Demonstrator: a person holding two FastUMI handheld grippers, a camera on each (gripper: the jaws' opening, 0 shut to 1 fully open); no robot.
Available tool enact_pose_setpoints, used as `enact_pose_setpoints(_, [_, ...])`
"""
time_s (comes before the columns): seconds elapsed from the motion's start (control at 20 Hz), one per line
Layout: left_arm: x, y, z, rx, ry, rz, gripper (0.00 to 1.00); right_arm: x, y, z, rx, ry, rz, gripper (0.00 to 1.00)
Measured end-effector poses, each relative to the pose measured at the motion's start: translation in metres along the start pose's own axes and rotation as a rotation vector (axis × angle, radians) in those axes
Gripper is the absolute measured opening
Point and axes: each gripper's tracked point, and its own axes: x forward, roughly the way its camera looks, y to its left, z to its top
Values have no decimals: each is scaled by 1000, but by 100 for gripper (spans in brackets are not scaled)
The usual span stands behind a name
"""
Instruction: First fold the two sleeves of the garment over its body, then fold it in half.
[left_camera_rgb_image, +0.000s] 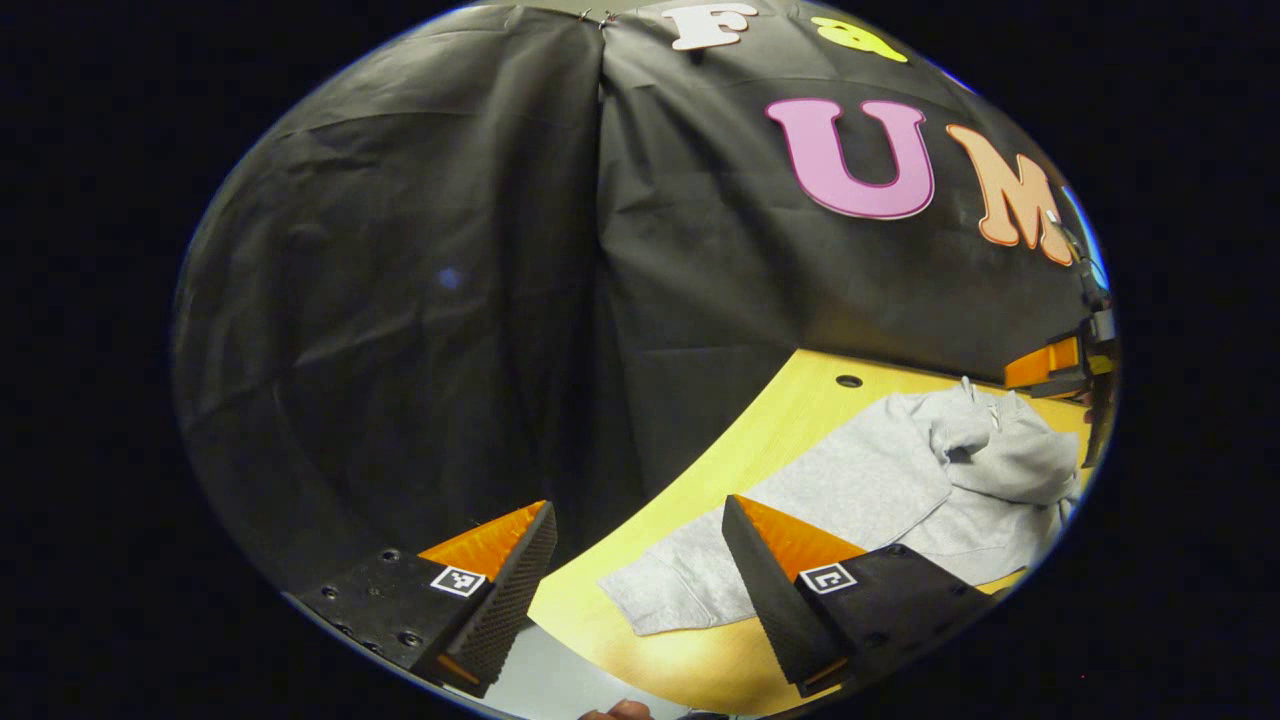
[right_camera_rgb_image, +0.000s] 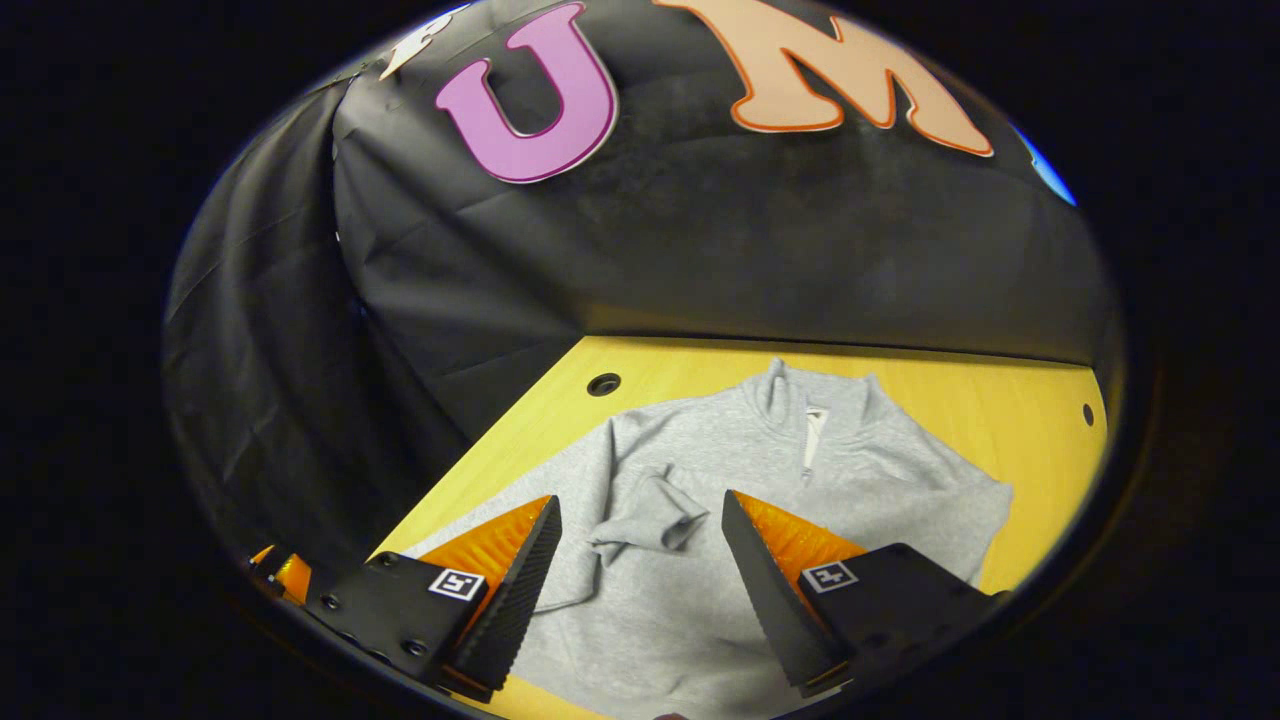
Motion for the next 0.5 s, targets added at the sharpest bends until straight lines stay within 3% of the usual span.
enact_pose_setpoints(0.5, [42,6,-89,-51,244,-11,98,-72,-92,-10,-20,-47,-153,96])
